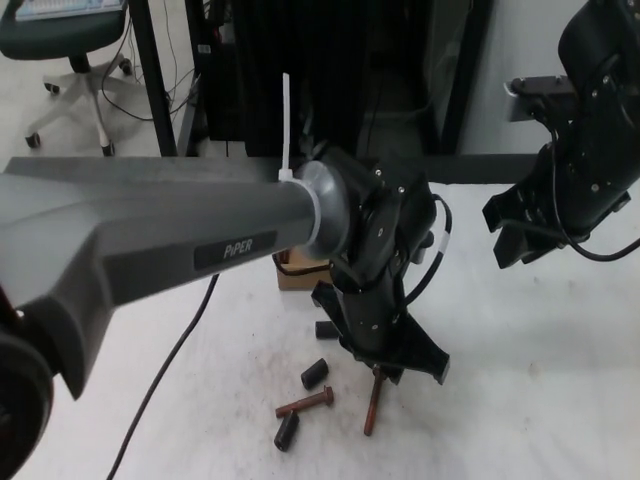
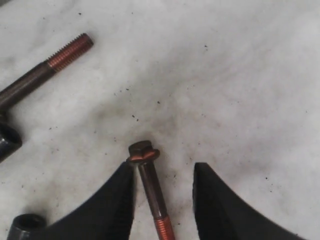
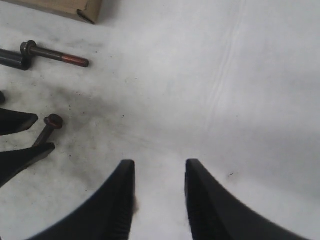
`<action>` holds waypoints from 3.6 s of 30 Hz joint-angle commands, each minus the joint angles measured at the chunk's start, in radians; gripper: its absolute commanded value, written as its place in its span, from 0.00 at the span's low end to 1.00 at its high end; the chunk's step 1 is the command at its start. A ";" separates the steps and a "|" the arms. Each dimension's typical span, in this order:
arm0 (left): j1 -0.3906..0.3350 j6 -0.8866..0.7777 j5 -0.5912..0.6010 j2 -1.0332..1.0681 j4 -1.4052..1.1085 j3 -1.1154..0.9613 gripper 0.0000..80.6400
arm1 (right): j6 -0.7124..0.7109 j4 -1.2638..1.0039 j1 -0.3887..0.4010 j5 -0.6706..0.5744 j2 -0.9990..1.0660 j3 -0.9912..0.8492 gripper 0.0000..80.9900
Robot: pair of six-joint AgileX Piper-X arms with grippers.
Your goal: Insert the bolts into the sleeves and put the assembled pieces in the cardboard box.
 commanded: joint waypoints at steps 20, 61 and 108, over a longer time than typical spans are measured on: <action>0.010 -0.068 0.064 0.044 0.051 -0.009 0.45 | -0.009 0.006 -0.004 -0.040 -0.019 -0.005 0.39; 0.013 0.056 0.108 0.063 0.073 -0.057 0.00 | -0.015 0.006 -0.004 -0.040 -0.019 -0.005 0.22; 0.496 0.199 0.114 -1.003 -0.127 0.512 0.00 | -0.614 -0.376 0.358 -0.066 0.263 -0.144 0.37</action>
